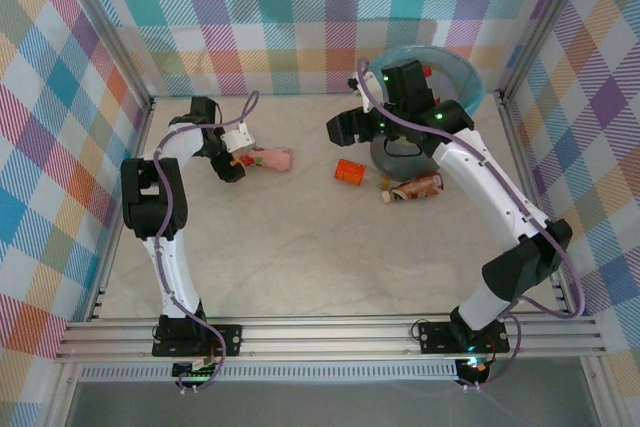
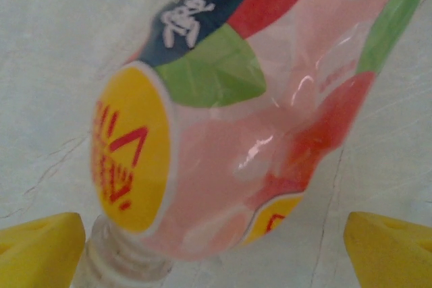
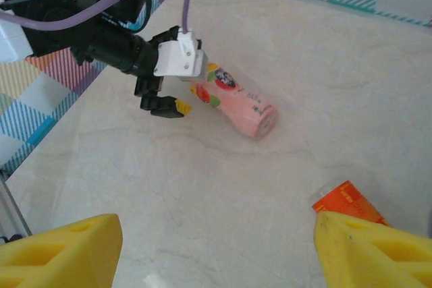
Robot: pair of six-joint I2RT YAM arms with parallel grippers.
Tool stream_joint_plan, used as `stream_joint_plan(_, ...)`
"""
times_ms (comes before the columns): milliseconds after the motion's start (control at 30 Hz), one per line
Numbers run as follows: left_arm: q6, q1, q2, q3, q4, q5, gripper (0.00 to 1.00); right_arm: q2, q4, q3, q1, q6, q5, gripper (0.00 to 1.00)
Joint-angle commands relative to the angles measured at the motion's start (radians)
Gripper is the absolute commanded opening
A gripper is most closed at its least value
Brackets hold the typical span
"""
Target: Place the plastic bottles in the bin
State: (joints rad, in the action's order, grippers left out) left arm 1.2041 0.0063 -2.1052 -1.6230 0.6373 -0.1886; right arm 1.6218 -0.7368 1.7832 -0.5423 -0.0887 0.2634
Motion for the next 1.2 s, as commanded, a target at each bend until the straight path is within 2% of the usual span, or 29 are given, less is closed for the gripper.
stream_joint_plan(0,0.073,-0.022,-0.029,-0.023,0.029,0.026,0.93,0.024,-0.034,0.035,-0.019,0.013,0.039,0.75)
stream_joint_plan(133,0.093,-0.049,-0.055,-0.025,0.055,0.040,0.79,0.023,-0.036,0.027,-0.032,0.009,0.034,0.74)
stream_joint_plan(333,0.098,-0.060,-0.026,0.002,0.064,-0.028,0.61,-0.001,-0.038,0.021,-0.038,0.012,0.017,0.74)
stream_joint_plan(533,0.085,-0.060,0.034,0.036,0.076,-0.071,0.38,-0.032,-0.030,0.005,-0.038,0.009,0.011,0.74)
stream_joint_plan(800,-0.004,-0.060,0.165,0.105,0.032,-0.150,0.35,-0.082,-0.034,0.001,-0.039,-0.022,0.023,0.74)
stream_joint_plan(1000,-0.258,-0.077,0.417,0.209,-0.120,-0.330,0.32,-0.139,-0.039,0.010,-0.038,-0.055,0.009,0.77)
stream_joint_plan(1167,-0.435,-0.197,0.638,0.303,-0.221,-0.351,0.19,-0.171,-0.034,0.057,-0.031,-0.108,0.016,0.78)
